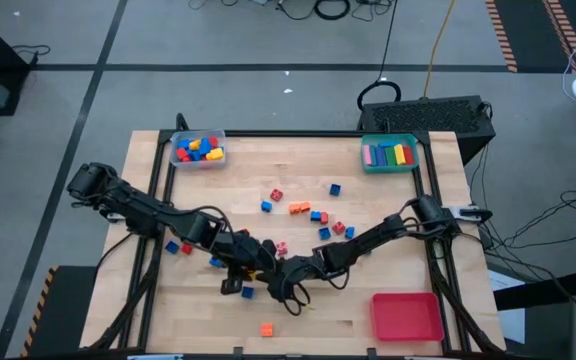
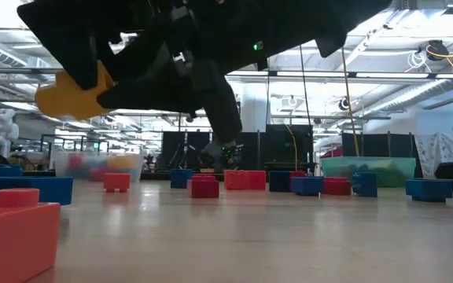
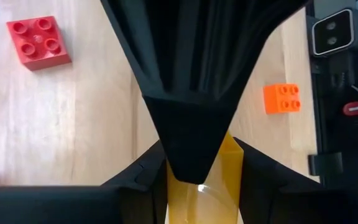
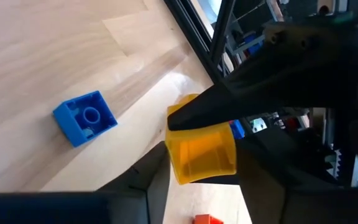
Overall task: Sort blocks by size
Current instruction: Put the big yellow game piece into the transparent bin
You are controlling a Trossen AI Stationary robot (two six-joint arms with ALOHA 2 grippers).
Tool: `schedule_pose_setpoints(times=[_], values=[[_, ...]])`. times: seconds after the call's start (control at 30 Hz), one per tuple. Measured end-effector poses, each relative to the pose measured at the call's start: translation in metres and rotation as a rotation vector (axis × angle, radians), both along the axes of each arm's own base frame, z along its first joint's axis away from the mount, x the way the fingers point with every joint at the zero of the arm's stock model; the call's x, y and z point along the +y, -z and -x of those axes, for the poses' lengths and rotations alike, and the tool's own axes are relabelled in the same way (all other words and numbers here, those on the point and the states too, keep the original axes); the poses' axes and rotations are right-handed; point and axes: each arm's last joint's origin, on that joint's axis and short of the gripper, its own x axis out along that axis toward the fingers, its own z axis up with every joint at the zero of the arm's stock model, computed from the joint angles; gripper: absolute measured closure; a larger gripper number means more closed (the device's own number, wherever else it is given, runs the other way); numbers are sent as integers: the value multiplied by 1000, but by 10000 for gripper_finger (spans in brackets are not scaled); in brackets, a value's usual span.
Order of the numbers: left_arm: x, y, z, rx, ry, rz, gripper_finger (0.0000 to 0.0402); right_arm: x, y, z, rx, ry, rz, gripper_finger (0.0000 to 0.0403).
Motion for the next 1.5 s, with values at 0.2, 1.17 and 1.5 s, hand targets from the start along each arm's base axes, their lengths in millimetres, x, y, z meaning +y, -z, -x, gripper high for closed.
schedule_pose_setpoints(times=[0.2,1.17,1.5], values=[[0,0,-1,-1,-9,16,266,0,-1,0,-5,-4,-10,260],[0,-1,-2,-19,-4,4,251,3,0,0,-8,18,-28,326],[13,-36,20,-86,-88,-67,180,2,5,1,27,66,-59,315]])
